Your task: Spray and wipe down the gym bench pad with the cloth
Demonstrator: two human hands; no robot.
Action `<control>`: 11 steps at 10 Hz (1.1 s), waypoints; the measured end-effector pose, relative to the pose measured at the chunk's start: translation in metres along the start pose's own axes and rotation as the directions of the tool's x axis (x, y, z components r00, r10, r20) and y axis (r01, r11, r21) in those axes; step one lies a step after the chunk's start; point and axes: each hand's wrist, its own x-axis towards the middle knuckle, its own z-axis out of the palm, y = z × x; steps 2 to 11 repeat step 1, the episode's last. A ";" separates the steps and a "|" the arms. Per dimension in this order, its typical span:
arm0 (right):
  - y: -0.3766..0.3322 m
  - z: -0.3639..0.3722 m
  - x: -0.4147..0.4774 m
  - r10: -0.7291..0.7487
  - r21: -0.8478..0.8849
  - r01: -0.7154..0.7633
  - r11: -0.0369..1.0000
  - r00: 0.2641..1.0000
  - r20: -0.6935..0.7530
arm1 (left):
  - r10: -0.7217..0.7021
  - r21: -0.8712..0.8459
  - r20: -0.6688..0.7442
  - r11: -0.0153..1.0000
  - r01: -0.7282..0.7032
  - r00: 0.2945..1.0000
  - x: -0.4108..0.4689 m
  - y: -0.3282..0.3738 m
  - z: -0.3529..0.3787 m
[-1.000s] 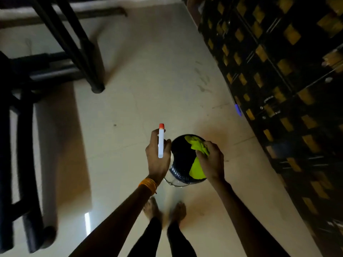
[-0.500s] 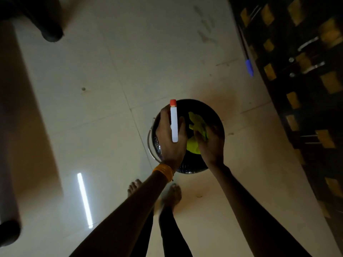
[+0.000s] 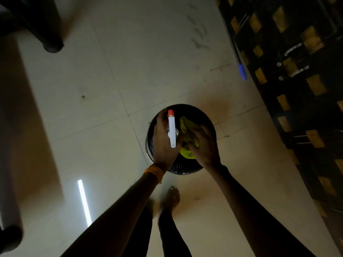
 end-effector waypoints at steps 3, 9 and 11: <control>-0.017 -0.020 -0.003 0.015 -0.039 -0.017 0.999 0.998 -0.053 | -0.038 0.068 0.128 0.997 0.029 0.991 -0.003 0.001 -0.021; -0.017 -0.020 -0.003 0.015 -0.039 -0.017 0.999 0.998 -0.053 | -0.038 0.068 0.128 0.997 0.029 0.991 -0.003 0.001 -0.021; -0.017 -0.020 -0.003 0.015 -0.039 -0.017 0.999 0.998 -0.053 | -0.038 0.068 0.128 0.997 0.029 0.991 -0.003 0.001 -0.021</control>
